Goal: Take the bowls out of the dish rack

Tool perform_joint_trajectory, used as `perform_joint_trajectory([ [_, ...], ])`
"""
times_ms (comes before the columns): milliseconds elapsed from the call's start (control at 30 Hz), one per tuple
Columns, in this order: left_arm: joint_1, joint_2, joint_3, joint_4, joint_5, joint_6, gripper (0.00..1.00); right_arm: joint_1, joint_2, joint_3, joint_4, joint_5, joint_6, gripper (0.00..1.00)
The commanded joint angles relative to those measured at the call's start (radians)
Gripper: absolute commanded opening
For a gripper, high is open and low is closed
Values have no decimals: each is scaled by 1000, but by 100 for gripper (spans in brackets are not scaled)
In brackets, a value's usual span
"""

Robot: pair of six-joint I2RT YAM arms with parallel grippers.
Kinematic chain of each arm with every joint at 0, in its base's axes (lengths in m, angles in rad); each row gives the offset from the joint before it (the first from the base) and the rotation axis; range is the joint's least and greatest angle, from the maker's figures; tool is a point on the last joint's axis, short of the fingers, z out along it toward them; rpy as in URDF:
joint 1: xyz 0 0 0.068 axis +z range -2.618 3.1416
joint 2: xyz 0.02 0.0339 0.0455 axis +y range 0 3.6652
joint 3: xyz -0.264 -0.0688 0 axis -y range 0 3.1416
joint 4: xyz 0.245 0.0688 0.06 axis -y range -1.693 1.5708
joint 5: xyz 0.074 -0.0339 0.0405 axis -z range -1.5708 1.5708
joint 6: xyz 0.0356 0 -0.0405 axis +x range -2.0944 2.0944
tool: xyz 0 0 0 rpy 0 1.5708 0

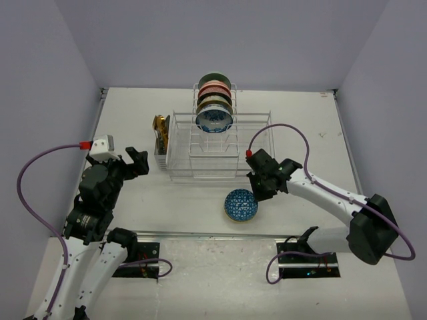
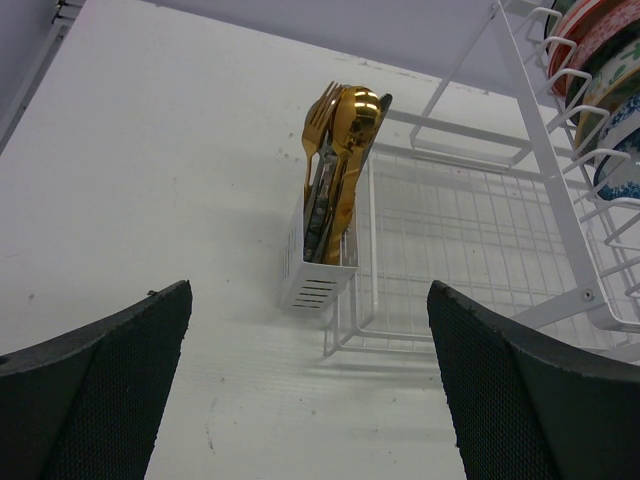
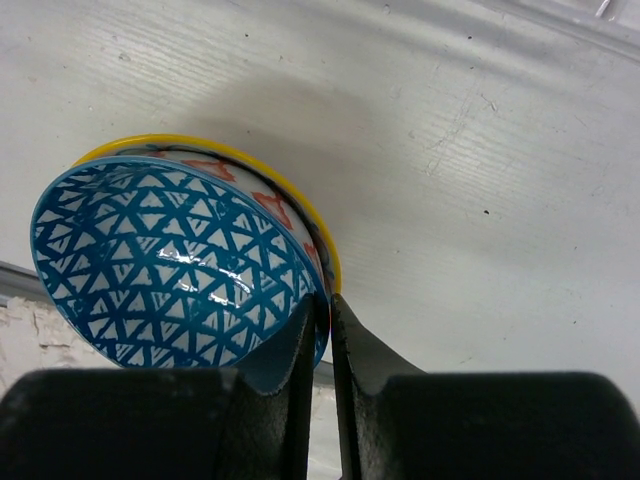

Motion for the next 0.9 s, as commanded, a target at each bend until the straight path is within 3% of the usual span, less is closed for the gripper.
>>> perform_joint_trajectory([
  [0, 6, 3, -5, 40, 15, 31, 100, -1, -5, -3, 17, -2, -5, 11],
  [267, 6, 11, -5, 39, 19, 31, 100, -1, -10, -9, 31, -2, 8, 11],
  [300, 6, 11, -3, 39, 19, 31, 100, -1, -16, -6, 28, 4, 10, 13],
  [333, 6, 13, -5, 39, 18, 31, 100, -1, -20, -3, 25, 8, 11, 23],
  [533, 6, 14, -3, 40, 15, 31, 100, -1, -99, 84, -55, 45, 13, 34],
  [733, 6, 17, -3, 37, 9, 33, 100, -1, -191, 294, -139, 137, -30, 40],
  [867, 8, 17, -2, 36, -1, 31, 100, 2, -235, 382, -29, 197, -137, 43],
])
